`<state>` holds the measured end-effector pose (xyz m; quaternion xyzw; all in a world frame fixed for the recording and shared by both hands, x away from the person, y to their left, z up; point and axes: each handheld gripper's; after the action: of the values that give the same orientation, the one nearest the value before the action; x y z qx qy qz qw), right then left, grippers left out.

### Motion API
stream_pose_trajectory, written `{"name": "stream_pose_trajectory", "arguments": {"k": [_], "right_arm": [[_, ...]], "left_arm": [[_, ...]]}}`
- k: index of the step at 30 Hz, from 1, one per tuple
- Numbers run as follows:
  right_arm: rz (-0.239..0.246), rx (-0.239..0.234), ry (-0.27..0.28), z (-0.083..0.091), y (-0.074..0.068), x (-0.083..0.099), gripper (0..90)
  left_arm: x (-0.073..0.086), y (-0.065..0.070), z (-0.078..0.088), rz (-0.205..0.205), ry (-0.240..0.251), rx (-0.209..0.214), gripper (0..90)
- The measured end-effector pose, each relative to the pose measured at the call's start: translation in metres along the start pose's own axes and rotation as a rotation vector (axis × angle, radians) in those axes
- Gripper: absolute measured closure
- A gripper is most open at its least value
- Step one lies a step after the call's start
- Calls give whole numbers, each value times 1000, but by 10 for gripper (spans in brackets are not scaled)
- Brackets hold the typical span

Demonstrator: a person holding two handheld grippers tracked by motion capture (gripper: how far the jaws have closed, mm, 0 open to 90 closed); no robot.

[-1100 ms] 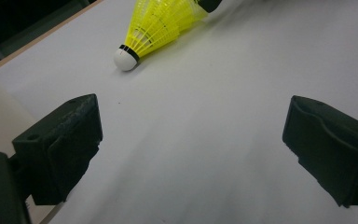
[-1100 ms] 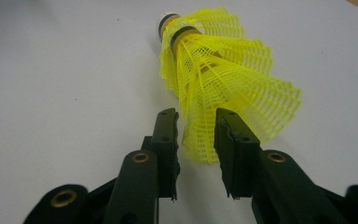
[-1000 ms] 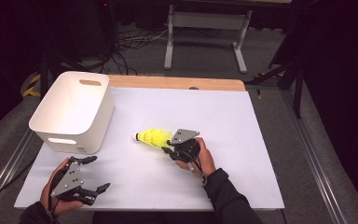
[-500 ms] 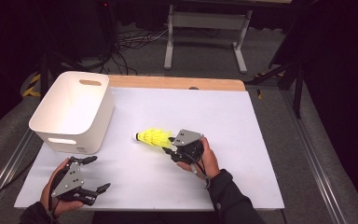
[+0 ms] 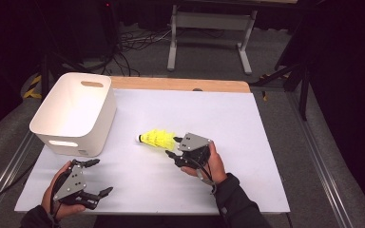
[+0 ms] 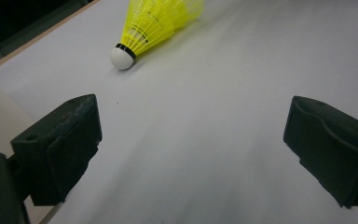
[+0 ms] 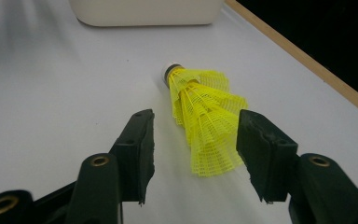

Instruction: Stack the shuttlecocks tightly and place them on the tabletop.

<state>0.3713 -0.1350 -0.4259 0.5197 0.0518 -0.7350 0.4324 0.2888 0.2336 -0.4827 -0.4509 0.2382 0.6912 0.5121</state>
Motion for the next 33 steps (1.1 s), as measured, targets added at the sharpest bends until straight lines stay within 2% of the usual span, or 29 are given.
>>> {"name": "stream_pose_trajectory", "arguments": {"k": [11,13,21,27,33], "right_arm": [[11,5,19,10,-1,-3,389],[21,20,17,12,-1,-2,354],[28,24,16,14,-2,0,332],[53,3,10,20,-8,1,336],[75,19,11,28,-12,6,317]], "left_arm": [[0,0,1,1,0,2,49],[1,0,1,1,-1,1,48],[1,0,1,2,-2,3,48],[2,-1,2,7,2,4,48],[2,0,2,9,2,3,48]]}}
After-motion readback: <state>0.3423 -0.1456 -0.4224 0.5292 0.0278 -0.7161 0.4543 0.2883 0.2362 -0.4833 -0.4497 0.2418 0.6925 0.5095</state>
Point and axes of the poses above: each handheld gripper's, and its own axes: z roughly backward along the jaws, x roughly out of its underside, y roughly to its right, and after that the axes turned 12 degrees about x, right-handed
